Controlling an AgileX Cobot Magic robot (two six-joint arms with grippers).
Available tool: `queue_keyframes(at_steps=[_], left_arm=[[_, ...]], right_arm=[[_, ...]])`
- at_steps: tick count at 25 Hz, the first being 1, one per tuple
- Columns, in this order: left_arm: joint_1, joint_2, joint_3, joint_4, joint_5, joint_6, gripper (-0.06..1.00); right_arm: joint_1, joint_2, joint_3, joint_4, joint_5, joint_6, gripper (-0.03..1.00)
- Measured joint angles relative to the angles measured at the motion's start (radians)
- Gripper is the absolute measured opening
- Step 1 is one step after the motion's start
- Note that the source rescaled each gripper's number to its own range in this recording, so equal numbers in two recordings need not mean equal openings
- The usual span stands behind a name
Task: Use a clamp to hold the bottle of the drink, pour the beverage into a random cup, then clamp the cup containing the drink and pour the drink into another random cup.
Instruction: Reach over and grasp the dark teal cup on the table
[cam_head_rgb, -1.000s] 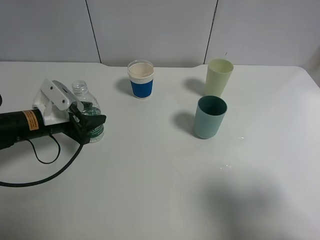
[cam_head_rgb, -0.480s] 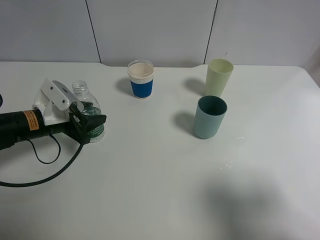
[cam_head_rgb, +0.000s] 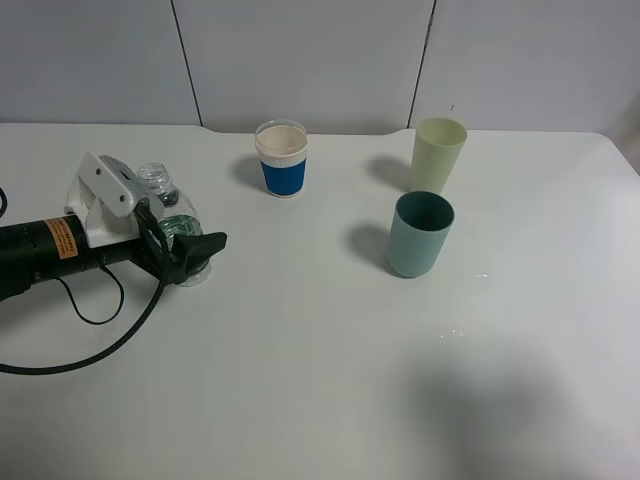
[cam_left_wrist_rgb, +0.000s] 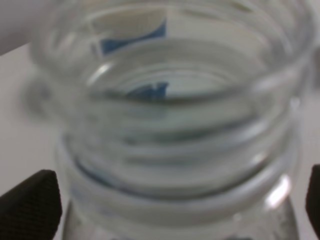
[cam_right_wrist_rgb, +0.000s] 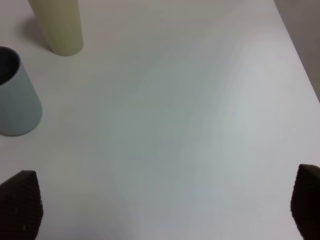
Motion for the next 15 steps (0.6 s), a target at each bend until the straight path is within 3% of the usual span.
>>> queue_keyframes(at_steps=[6,15], left_arm=[[0.0,-0.006,0.008,0.005,0.002,-0.002,0.99],[0.0,-0.123,0.128,-0.016,0.008,-0.007,0.99]], right_arm=[[0.0,0.0,0.0,0.0,0.0,0.0,1.0],[0.0,0.0,0.0,0.0,0.0,0.0,1.0]])
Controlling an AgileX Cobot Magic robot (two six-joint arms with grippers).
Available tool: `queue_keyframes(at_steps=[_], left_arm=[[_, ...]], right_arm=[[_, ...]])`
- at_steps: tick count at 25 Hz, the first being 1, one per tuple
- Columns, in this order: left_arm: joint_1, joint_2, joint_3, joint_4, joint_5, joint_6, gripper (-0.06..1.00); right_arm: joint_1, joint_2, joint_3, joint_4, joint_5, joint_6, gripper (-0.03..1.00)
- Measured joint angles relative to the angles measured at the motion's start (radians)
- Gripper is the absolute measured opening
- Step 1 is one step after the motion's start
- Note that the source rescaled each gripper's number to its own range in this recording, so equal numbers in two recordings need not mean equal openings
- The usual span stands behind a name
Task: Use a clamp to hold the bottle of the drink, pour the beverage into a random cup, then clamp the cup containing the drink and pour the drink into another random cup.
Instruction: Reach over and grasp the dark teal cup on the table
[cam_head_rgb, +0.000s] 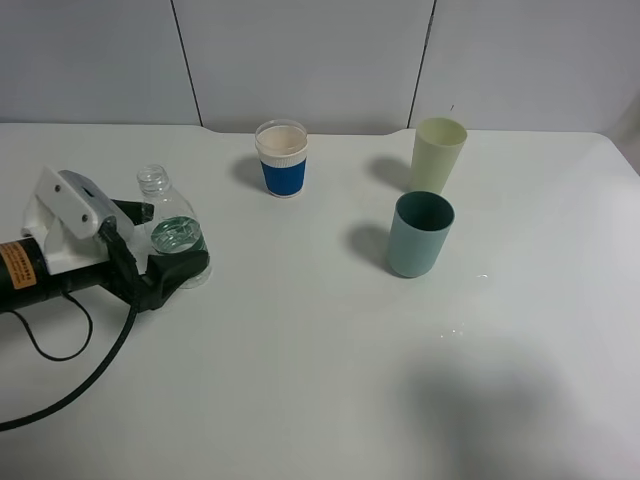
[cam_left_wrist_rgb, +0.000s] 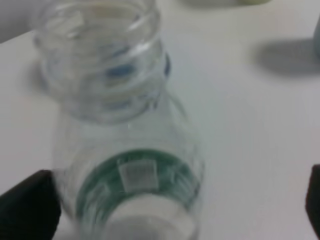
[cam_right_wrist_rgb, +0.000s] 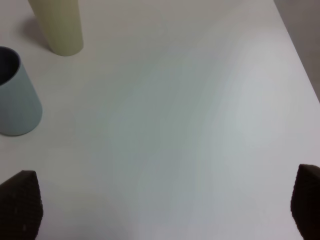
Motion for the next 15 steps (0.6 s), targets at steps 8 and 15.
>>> queue_keyframes(at_steps=[8,15], left_arm=[[0.0,-0.247,0.137,-0.089,0.113,-0.033,0.99],[0.0,-0.53,0.145,-0.17,0.297,-0.159,1.0]], right_arm=[[0.0,0.0,0.0,0.0,0.0,0.0,1.0],[0.0,0.0,0.0,0.0,0.0,0.0,1.0]])
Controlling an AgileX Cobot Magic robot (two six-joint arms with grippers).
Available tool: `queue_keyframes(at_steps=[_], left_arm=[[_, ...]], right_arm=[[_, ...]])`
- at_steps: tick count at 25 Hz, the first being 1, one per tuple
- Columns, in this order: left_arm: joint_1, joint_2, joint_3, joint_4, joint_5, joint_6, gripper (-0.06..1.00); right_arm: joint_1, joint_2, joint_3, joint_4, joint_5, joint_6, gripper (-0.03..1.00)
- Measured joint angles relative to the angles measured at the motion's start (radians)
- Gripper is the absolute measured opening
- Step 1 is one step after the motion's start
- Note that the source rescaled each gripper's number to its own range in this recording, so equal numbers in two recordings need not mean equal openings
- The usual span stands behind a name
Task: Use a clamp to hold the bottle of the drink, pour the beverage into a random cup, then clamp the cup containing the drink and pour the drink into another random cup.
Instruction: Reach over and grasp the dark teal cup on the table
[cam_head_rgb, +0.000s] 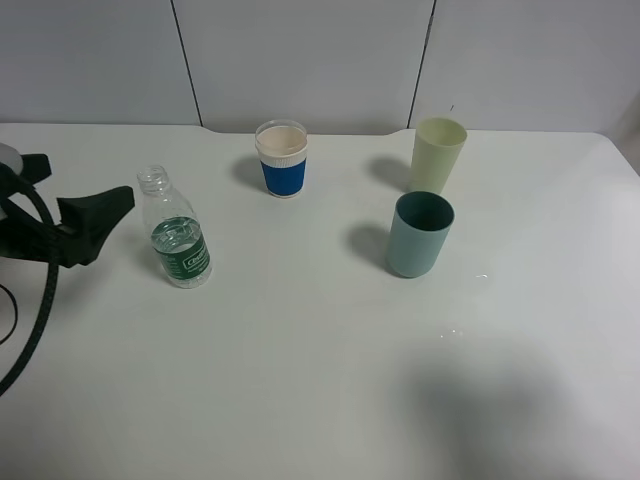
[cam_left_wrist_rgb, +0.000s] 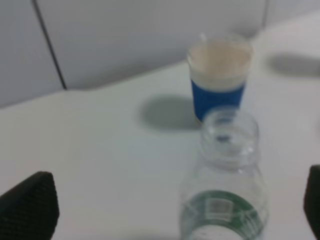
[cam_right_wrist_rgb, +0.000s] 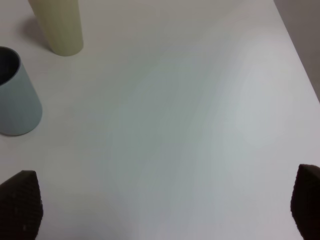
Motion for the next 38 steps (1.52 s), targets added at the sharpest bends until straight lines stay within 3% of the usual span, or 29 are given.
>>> queue_keyframes(at_steps=[1,4,5,7,10,12,15,16,20,22,28,38], left_arm=[[0.0,-0.016,0.0,-0.004,0.025,-0.018,1.0],[0.0,-0.323,-0.002,-0.043,0.23,-0.104,1.0],[0.0,-0.323,-0.002,-0.043,0.23,-0.104,1.0],[0.0,-0.446,-0.031,-0.096,0.37,-0.112,1.0],[0.0,-0.486,-0.054,-0.12,0.439,-0.112,1.0],[0.0,-0.545,-0.105,-0.15,0.551,-0.112,1.0],[0.0,-0.615,-0.208,-0.184,0.779,-0.105,1.0],[0.0,-0.678,-0.339,-0.224,1.065,-0.07,1.0],[0.0,-0.722,-0.42,-0.28,1.259,0.006,1.0],[0.002,-0.788,-0.473,-0.31,1.422,0.06,1.0],[0.046,-0.971,-0.487,-0.317,1.631,0.08,1.0],[0.112,-1.162,-0.488,-0.366,1.825,0.086,1.0]], right_arm=[[0.0,0.0,0.0,0.0,0.0,0.0,1.0],[0.0,0.0,0.0,0.0,0.0,0.0,1.0],[0.0,0.0,0.0,0.0,0.0,0.0,1.0],[0.0,0.0,0.0,0.0,0.0,0.0,1.0],[0.0,0.0,0.0,0.0,0.0,0.0,1.0],[0.0,0.0,0.0,0.0,0.0,0.0,1.0],[0.0,0.0,0.0,0.0,0.0,0.0,1.0],[0.0,0.0,0.0,0.0,0.0,0.0,1.0],[0.0,0.0,0.0,0.0,0.0,0.0,1.0],[0.0,0.0,0.0,0.0,0.0,0.0,1.0],[0.0,0.0,0.0,0.0,0.0,0.0,1.0],[0.0,0.0,0.0,0.0,0.0,0.0,1.0]])
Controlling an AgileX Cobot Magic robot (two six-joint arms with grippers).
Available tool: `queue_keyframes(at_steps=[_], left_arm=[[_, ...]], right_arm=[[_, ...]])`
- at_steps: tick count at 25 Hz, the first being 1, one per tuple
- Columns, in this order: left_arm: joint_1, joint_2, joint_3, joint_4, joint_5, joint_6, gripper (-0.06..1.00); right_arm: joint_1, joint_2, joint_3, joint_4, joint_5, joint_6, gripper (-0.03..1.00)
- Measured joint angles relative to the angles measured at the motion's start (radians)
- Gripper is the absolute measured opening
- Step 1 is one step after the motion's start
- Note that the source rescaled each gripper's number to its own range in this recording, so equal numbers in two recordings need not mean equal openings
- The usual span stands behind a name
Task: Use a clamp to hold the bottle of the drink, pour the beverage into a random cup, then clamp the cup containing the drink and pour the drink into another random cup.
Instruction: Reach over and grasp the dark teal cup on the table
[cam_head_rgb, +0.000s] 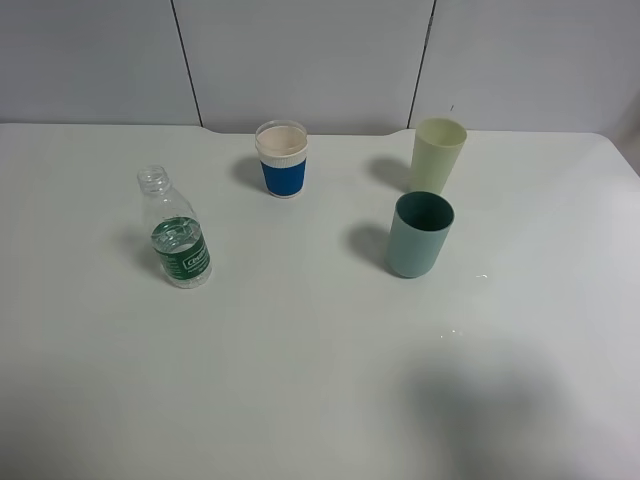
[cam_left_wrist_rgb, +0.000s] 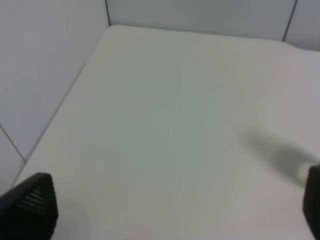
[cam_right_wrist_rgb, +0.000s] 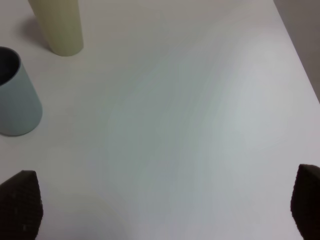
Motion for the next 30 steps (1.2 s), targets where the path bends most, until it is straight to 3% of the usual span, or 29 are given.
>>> queue_keyframes(at_steps=[10,15,30], left_arm=[[0.003,-0.086,0.016,-0.087,0.164,0.081,1.0],[0.003,-0.086,0.106,-0.094,0.108,0.091,1.0],[-0.002,-0.086,0.109,-0.098,0.094,0.102,1.0]], right_arm=[[0.0,0.0,0.0,0.0,0.0,0.0,1.0],[0.0,0.0,0.0,0.0,0.0,0.0,1.0],[0.0,0.0,0.0,0.0,0.0,0.0,1.0]])
